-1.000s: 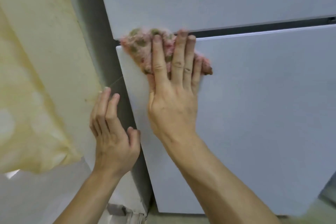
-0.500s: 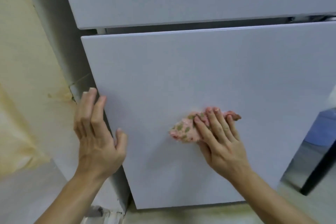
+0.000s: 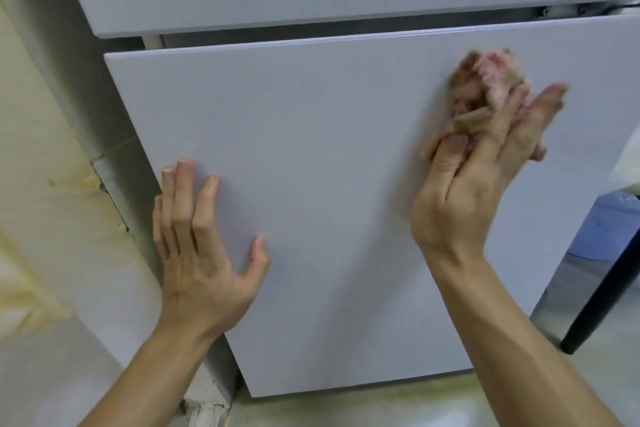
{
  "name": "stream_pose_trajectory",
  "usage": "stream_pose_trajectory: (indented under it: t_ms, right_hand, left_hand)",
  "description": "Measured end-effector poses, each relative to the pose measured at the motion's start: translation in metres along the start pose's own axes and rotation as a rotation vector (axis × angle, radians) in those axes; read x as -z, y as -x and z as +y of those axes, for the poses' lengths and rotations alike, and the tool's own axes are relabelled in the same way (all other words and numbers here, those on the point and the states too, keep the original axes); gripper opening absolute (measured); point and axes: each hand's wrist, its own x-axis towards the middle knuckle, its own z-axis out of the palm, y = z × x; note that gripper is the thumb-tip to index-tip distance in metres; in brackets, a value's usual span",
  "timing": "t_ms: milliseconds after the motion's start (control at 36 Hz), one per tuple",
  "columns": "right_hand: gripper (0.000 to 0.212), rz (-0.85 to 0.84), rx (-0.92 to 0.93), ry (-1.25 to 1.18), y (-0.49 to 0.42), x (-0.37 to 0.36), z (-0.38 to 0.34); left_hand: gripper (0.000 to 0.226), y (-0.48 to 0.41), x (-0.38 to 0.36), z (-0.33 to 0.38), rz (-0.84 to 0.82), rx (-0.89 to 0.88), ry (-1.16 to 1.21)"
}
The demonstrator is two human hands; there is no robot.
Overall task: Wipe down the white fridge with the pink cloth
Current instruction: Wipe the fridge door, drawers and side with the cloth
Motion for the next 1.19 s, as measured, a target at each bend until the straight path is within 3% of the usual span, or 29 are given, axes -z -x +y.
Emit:
stream_pose_trajectory:
  t_ms: [139, 250, 361, 444, 528, 611, 750, 889, 1194]
  right_hand:
    - [0.055, -0.053, 0.125, 0.014, 0.02, -0.043, -0.054]
    - [0.065, -0.204, 0.241, 0.048, 0.054, -0.064, -0.078]
    - [0.066, -0.409, 0.463, 0.06, 0.091, -0.063, -0.072]
    - [0.06, -0.433, 0.574, 0.11, 0.102, -0.052, -0.054]
    - [0.068, -0.429, 0.629, 0.16, 0.093, -0.035, -0.03]
    - [0.071, -0.38, 0.571, 0.203, 0.077, -0.007, -0.001]
    - [0.05, -0.194, 0.461, 0.343, 0.032, 0.045, 0.048]
    - [0.045, -0.048, 0.278, 0.418, -0.014, 0.082, 0.072]
    - [0.043, 0.123, -0.043, 0.293, -0.023, 0.067, 0.052]
  left_hand:
    - [0.081, 0.0, 0.0, 0.0, 0.013, 0.007, 0.019]
    - [0.082, 0.0, 0.001, -0.001, 0.029, 0.001, 0.023]
    - [0.082, -0.002, 0.001, -0.004, 0.036, 0.0, 0.035]
    - [0.081, -0.003, 0.002, -0.002, 0.035, 0.003, 0.025]
    - [0.074, -0.002, 0.001, 0.002, 0.039, 0.005, 0.023]
    - [0.079, -0.004, -0.002, 0.005, 0.043, 0.006, 0.021]
    - [0.078, -0.008, -0.002, 0.013, 0.056, -0.003, 0.021]
    - [0.078, -0.009, -0.002, 0.021, 0.053, 0.007, 0.021]
    - [0.079, -0.004, 0.012, 0.01, -0.022, 0.027, 0.025]
